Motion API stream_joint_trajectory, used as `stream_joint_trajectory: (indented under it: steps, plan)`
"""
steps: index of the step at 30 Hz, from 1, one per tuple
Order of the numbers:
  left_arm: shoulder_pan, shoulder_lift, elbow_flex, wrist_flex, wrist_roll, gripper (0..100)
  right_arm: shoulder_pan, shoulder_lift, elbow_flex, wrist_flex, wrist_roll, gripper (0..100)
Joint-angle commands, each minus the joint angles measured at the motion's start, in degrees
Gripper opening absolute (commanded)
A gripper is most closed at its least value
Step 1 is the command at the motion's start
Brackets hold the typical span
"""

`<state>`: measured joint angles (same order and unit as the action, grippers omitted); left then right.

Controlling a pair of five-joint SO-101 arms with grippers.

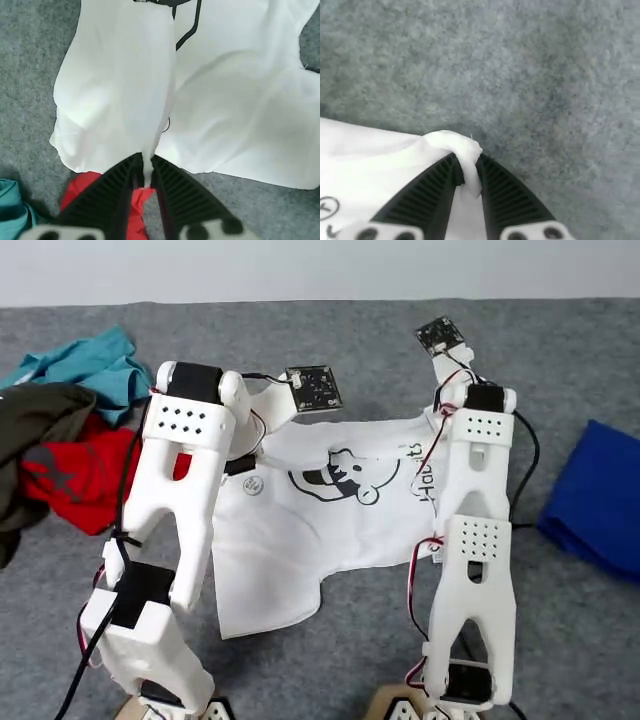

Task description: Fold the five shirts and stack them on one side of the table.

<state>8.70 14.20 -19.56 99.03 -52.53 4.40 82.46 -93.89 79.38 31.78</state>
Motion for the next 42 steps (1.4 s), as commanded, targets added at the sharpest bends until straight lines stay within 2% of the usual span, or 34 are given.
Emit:
stream_joint_trajectory:
  steps: [1,9,18,23,27,33,38,42]
  plan:
    - [0.26,-4.04,-4.44,-0.35,-0.35,0,0.92,-9.54,-2.55,2.24,0.79,1.0]
    - [0.26,-4.04,-13.67,-0.35,3.78,0,0.92,-19.82,-2.46,6.99,0.79,1.0]
    - [0.18,-3.6,-27.21,-0.7,15.56,0,1.1,-30.55,-2.46,11.91,0.44,1.0]
    - [0.18,-3.52,-31.25,-0.7,17.41,0,1.1,-33.98,-2.46,16.57,0.7,1.0]
    - [0.18,-3.87,-31.25,0.44,17.49,0,1.1,-33.89,-2.37,22.99,0.79,1.0]
    - [-0.09,-4.13,-27.65,1.49,17.49,0,3.03,-33.89,3.08,23.25,0.79,1.0]
    - [0.35,-9.23,-17.8,1.49,17.23,0,5.14,-35.03,11.43,23.43,3.16,1.0]
    - [1.32,-15.74,-6.2,1.49,13.54,0,6.2,-37.58,18.02,23.43,3.6,1.0]
